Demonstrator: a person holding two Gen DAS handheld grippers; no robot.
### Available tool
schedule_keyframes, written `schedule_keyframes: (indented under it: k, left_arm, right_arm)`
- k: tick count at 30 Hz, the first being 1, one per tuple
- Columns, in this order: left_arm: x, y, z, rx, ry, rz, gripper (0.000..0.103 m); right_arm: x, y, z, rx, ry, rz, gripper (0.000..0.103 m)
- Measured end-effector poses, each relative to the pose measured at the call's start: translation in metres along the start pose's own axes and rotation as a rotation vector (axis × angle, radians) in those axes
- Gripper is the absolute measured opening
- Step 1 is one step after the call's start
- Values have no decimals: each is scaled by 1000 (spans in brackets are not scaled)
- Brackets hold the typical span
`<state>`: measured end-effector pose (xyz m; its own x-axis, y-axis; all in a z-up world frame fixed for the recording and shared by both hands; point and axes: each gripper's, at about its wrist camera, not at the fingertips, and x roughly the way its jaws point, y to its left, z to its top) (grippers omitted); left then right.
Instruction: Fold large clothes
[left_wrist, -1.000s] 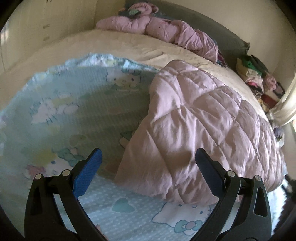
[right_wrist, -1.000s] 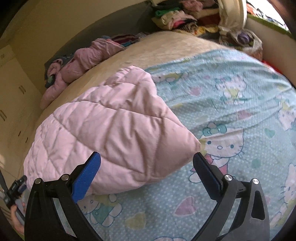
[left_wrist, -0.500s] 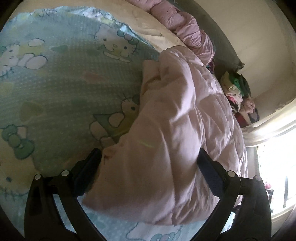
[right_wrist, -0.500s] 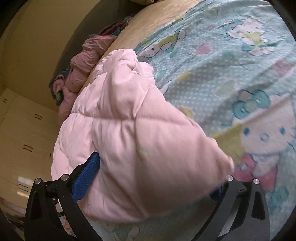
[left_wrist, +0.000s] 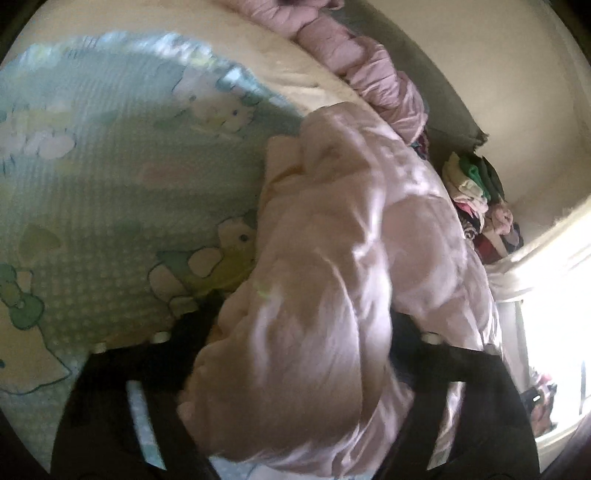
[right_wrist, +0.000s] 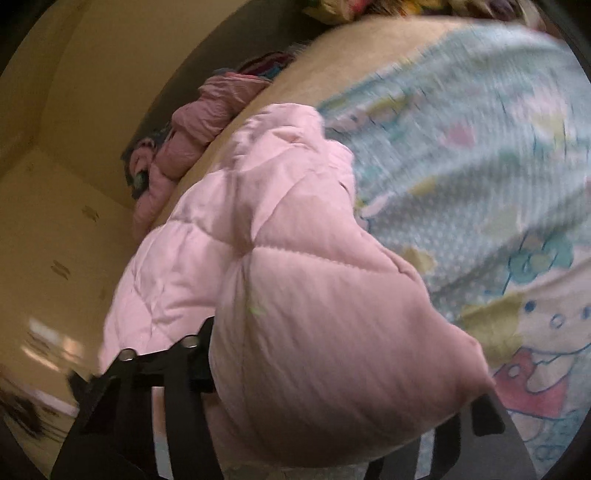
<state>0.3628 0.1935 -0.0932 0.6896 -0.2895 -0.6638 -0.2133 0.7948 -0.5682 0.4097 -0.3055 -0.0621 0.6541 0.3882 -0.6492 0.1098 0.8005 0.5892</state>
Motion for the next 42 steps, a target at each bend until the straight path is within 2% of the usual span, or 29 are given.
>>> schedule_keyframes:
  k: [1,4,8,12,23,32,42]
  left_arm:
    - [-6,-8,-1,38,-19,16,52]
    - [-16,-20,2,76,-53,6,39]
    - [-32,-35,5,146,-103,20,34]
    - [-51,-49,3,194,-131,31,33]
    - [-106,-63,-31,327,-170,94,33]
    - [-133,-44,-66,345,-160,85,33]
    - [-138,-34,-80,357,-152,89,34]
  right_arm:
    - [-4,10,0,-40,-14,-15,43]
    - [-15,36,-1,-141,-47,-48,39]
    - [-33,65,-6,-250,-81,-36,37]
    - [-53,84,-19,-300,-101,-10,36]
    - [-100,82,-62,-282,-86,27,35]
    - [-135,64,-101,-237,-71,33,35]
    - [-138,41,-120,-151,-56,-14,36]
